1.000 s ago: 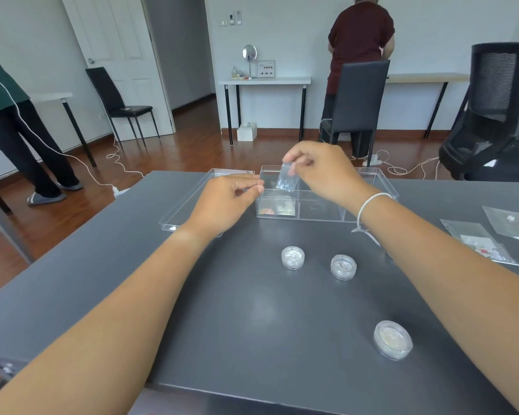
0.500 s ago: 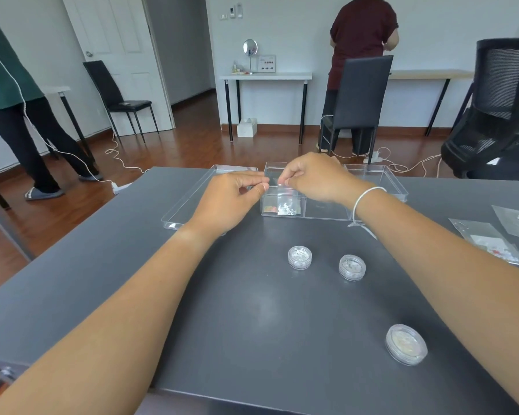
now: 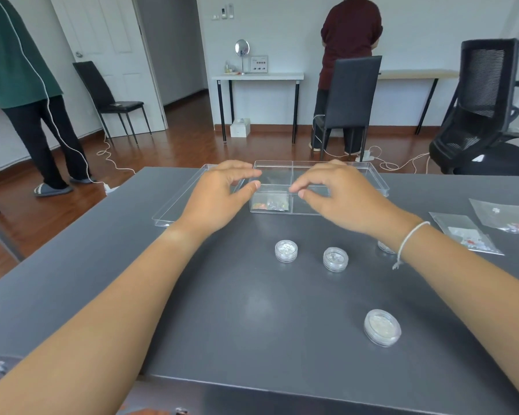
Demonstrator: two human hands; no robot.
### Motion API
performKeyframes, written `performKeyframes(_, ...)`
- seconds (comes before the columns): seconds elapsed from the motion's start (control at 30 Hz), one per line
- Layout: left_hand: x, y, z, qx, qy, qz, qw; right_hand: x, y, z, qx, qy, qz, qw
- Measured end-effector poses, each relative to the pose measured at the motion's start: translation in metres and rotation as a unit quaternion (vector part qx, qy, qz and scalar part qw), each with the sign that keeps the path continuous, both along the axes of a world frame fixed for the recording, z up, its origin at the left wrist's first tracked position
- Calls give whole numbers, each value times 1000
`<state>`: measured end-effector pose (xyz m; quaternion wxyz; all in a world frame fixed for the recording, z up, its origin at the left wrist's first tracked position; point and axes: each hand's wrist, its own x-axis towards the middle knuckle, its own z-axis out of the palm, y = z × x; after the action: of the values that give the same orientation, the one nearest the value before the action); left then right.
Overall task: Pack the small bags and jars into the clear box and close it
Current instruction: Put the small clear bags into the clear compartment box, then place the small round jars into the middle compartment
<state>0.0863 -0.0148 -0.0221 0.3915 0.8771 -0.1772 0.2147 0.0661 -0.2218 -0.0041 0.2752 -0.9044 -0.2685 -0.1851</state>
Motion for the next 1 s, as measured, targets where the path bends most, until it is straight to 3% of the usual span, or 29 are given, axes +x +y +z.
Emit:
performKeyframes(0.2, -17, -6, 11, -14, -23, -50, 998, -24, -16, 0, 14, 35, 29, 999)
performKeyframes(0.3, -30, -14, 11, 13, 24, -113, 993, -33, -21, 3, 13, 114, 61, 992)
performKeyframes(0.47, -46, -26, 4, 86, 100, -194, 972, -39, -32, -1, -71, 234, 66, 967)
performKeyframes(0.7, -49, -24, 0, 167, 122, -182, 961, -41, -37, -5, -114, 296, 53, 947)
performKeyframes(1.0, -49, -26, -3, 150, 153, -181, 960, -41, -39, -5, -67, 293, 57, 952)
